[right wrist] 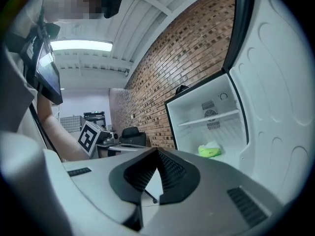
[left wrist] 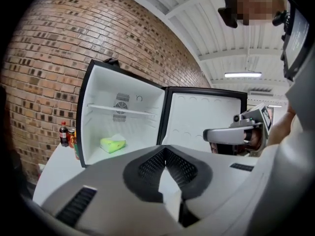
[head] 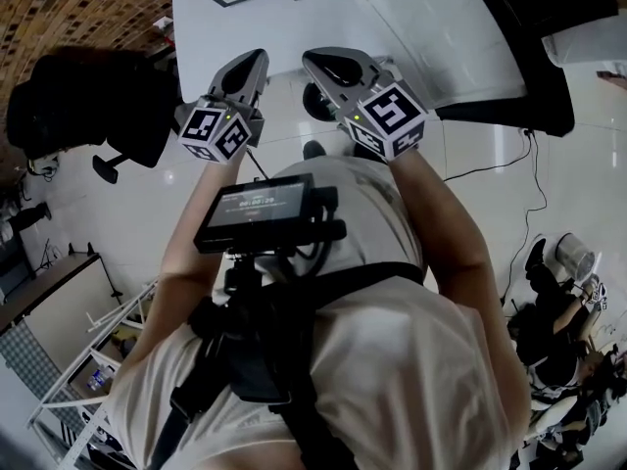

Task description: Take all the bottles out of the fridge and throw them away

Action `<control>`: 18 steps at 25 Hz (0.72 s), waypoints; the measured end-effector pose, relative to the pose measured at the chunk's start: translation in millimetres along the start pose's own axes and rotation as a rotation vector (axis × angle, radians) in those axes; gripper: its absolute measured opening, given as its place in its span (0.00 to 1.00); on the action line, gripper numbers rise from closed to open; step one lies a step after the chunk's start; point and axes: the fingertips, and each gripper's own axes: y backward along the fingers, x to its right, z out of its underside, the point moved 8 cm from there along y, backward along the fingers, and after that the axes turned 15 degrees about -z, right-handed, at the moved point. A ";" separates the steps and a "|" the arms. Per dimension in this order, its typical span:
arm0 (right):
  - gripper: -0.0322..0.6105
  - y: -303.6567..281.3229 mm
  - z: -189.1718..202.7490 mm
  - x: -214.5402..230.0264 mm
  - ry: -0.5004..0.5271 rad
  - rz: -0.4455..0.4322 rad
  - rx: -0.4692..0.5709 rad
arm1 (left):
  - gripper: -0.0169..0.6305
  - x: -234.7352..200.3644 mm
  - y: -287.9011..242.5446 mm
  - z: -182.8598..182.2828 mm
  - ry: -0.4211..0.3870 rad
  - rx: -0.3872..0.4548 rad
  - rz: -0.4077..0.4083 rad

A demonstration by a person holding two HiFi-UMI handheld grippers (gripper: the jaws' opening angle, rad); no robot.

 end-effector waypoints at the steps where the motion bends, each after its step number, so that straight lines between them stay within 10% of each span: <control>1: 0.05 5.3 3.2 4.1 -0.002 -0.007 0.000 | 0.04 5.3 -6.6 4.1 -0.012 -0.013 -0.011; 12: 0.05 21.2 12.4 21.2 -0.037 -0.063 -0.029 | 0.04 16.4 -17.8 20.9 -0.040 -0.083 -0.129; 18: 0.05 4.8 19.2 42.3 -0.053 -0.035 -0.066 | 0.04 2.0 -40.6 28.4 0.015 -0.089 -0.044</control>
